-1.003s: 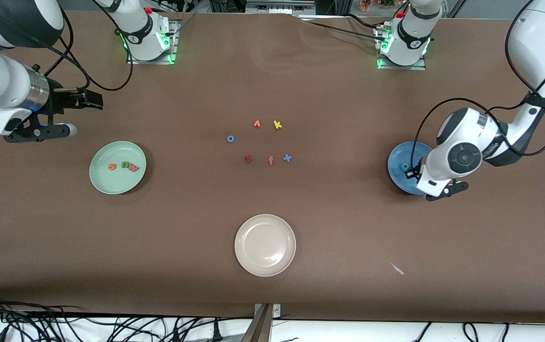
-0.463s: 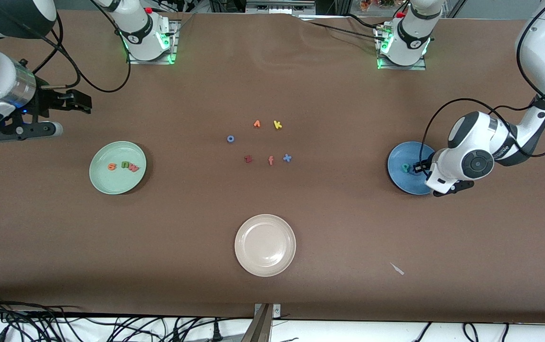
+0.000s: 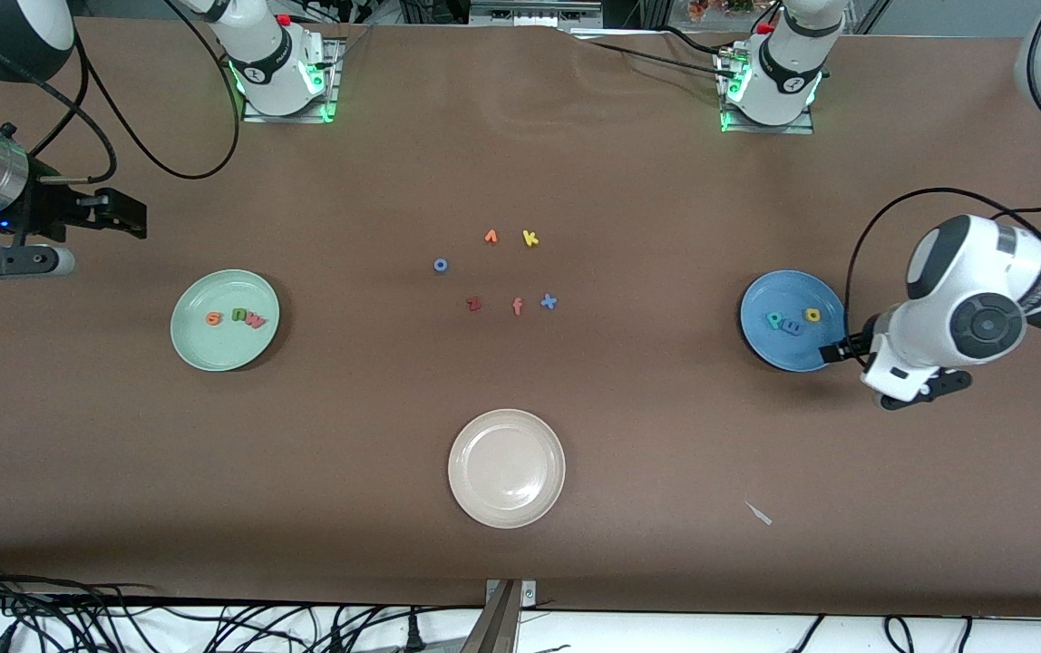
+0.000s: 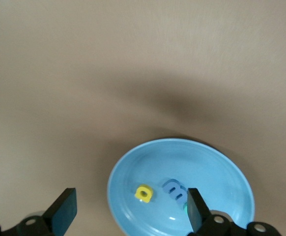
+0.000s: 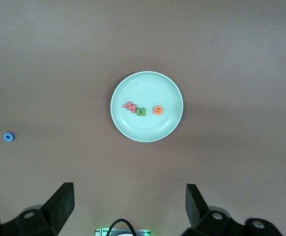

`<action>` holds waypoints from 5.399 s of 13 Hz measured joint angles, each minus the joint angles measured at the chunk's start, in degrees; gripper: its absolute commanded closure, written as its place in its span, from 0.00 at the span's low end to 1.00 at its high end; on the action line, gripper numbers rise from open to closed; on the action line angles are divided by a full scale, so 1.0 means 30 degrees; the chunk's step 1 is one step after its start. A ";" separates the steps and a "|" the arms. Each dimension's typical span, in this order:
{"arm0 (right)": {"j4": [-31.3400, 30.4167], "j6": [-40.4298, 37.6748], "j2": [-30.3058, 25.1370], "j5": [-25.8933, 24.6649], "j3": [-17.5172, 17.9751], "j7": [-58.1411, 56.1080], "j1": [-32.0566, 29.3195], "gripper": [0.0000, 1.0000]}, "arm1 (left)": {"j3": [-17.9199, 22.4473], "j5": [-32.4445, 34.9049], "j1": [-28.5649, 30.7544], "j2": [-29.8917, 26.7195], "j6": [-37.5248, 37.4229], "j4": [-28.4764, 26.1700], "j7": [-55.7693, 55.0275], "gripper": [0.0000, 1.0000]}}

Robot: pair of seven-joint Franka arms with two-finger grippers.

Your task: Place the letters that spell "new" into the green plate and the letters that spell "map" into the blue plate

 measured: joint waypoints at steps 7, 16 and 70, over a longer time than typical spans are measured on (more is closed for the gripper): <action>-0.0008 0.0153 0.0027 0.0052 -0.0197 0.1553 0.0044 0.00 | 0.2631 -0.2294 -0.3529 -0.0150 -0.4472 0.6682 0.6748 0.00; -0.0009 0.0118 0.0027 0.0070 -0.0196 0.1589 0.0044 0.00 | 1.0345 -0.9572 -0.7950 -0.3757 -0.4958 0.8482 1.1911 0.04; -0.0010 -0.0003 0.0025 0.0076 -0.0088 0.1592 0.0060 0.00 | 1.2514 -1.0766 -0.9723 -0.8980 0.3192 -0.0973 1.4208 0.00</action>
